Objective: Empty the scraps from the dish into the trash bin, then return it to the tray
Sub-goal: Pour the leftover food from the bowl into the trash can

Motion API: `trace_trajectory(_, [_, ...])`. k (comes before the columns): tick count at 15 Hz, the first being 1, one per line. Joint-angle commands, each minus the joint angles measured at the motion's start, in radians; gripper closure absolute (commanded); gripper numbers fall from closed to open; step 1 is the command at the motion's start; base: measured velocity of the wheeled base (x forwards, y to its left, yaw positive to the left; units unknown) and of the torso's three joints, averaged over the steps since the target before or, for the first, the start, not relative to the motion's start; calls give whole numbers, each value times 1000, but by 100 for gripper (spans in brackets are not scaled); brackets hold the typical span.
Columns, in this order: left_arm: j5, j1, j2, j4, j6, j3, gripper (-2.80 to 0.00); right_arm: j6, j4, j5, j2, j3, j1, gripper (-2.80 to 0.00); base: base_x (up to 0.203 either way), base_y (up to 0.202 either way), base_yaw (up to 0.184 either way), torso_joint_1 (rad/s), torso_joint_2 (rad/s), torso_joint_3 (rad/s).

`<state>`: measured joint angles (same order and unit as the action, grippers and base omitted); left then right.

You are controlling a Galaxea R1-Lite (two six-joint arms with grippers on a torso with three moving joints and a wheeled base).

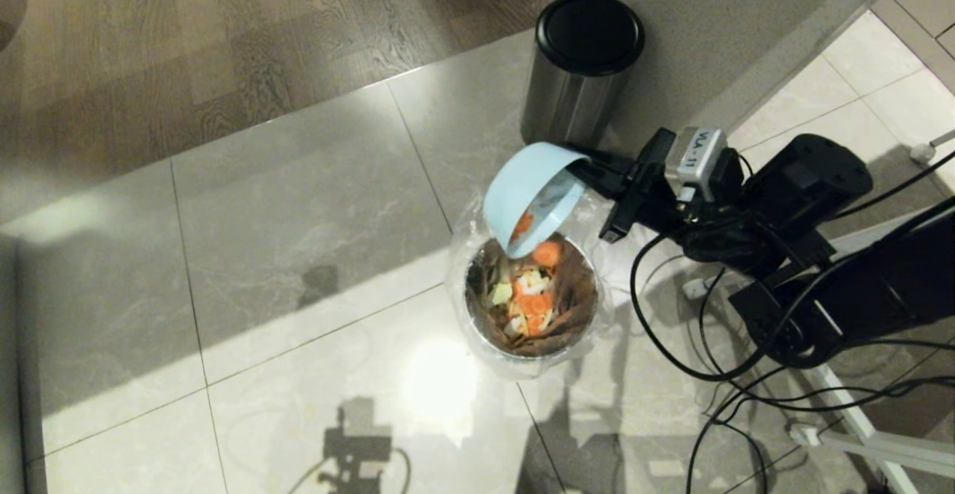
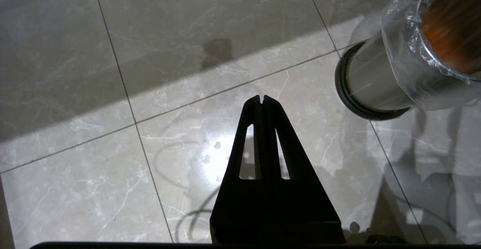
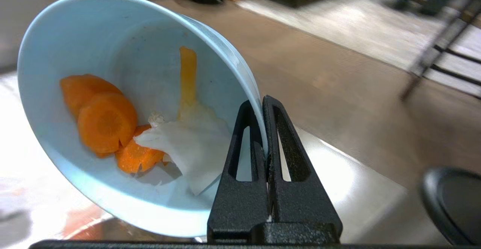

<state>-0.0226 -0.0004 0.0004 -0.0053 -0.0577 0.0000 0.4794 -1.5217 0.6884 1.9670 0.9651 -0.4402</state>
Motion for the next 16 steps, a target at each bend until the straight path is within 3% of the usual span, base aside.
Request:
trace_trajectory(1, [0, 0, 1, -1, -1, 0, 0, -20, -48, 54, 9, 29, -1, 0, 0, 0, 0, 0, 0, 0])
trace_trajectory(5, [0, 0, 1, -1, -1, 0, 0, -12, -48, 215, 9, 36, 7, 0, 0, 0, 0, 0, 0, 0])
trace_trajectory(7, [0, 0, 1, -1, -1, 0, 0, 5, -48, 258, 10, 40, 8, 0, 0, 0, 0, 0, 0, 0])
trace_trajectory(16, [0, 0, 0, -1, -1, 0, 0, -34, -48, 259, 12, 215, 9, 0, 0, 0, 0, 0, 0, 0])
